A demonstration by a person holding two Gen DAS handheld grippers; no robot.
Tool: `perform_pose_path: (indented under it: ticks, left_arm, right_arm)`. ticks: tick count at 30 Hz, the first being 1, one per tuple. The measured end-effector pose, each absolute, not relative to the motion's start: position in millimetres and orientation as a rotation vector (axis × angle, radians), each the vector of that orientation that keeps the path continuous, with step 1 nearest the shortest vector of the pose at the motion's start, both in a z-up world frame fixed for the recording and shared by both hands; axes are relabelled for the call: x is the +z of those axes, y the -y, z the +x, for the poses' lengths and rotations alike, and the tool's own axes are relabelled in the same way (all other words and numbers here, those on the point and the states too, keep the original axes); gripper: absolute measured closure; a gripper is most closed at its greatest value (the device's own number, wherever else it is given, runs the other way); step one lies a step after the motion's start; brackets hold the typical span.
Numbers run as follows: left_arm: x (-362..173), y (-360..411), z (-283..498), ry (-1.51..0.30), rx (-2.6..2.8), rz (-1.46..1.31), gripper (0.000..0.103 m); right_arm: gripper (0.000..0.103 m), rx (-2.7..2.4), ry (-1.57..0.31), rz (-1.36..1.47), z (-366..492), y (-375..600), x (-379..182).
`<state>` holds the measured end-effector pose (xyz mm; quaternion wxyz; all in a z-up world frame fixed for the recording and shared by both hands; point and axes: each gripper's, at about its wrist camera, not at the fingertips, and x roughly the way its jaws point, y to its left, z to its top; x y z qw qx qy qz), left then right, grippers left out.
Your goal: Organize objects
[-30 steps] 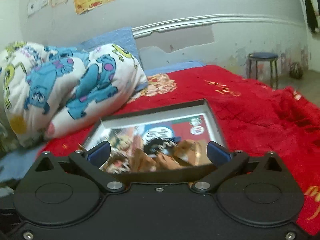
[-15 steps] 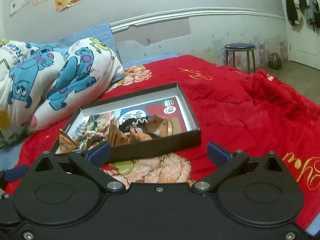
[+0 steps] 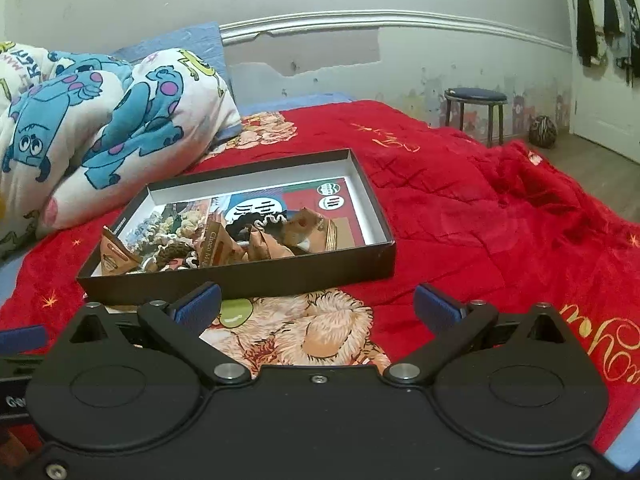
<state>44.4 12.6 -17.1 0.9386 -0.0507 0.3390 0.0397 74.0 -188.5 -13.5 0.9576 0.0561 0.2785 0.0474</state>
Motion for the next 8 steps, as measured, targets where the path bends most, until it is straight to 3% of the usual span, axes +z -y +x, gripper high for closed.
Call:
perform_pose_path:
  ticks: [8]
  left_arm:
    - [-21.5, -15.2, 50.2, -0.735, 0.100, -0.105, 0.000]
  right_arm:
    - [0.000, 0.080, -0.596, 0.078, 79.4, 182.2, -20.4]
